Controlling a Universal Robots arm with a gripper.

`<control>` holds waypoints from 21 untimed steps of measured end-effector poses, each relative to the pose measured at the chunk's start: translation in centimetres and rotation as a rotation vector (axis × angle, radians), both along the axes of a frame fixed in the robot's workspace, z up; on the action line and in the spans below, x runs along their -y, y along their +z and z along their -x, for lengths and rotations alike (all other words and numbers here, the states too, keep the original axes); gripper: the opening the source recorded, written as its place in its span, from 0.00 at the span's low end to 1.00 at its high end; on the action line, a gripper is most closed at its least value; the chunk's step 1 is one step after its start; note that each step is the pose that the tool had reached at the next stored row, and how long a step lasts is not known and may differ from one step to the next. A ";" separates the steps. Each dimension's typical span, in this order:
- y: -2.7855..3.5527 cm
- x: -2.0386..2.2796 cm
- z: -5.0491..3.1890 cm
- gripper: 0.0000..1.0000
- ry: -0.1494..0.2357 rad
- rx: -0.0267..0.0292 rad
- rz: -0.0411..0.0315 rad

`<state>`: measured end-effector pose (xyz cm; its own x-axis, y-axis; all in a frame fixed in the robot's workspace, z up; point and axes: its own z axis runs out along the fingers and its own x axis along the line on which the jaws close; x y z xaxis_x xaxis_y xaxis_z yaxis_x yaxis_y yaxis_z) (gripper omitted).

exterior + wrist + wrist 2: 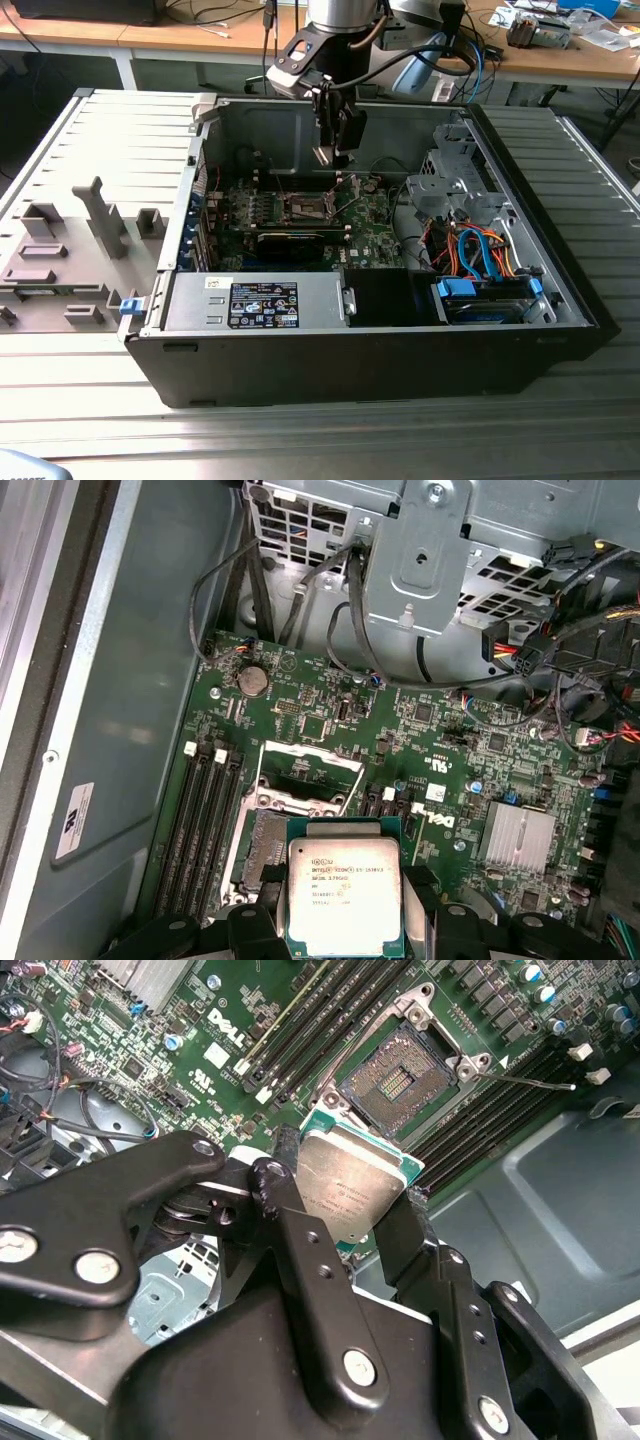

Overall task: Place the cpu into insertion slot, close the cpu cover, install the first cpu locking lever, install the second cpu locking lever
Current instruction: 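Place the cpu into insertion slot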

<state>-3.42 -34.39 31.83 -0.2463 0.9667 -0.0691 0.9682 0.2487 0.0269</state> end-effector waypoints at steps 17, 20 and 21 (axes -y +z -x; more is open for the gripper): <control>-0.94 0.00 0.00 0.55 -0.043 0.0000 0.0000; -0.97 0.00 0.00 0.55 -0.047 0.0000 0.0000; -0.97 0.00 0.00 0.55 -0.048 0.0000 0.0000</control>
<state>-3.42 -34.39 30.86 -0.1997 0.9774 -0.0692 0.9790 0.2019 0.0268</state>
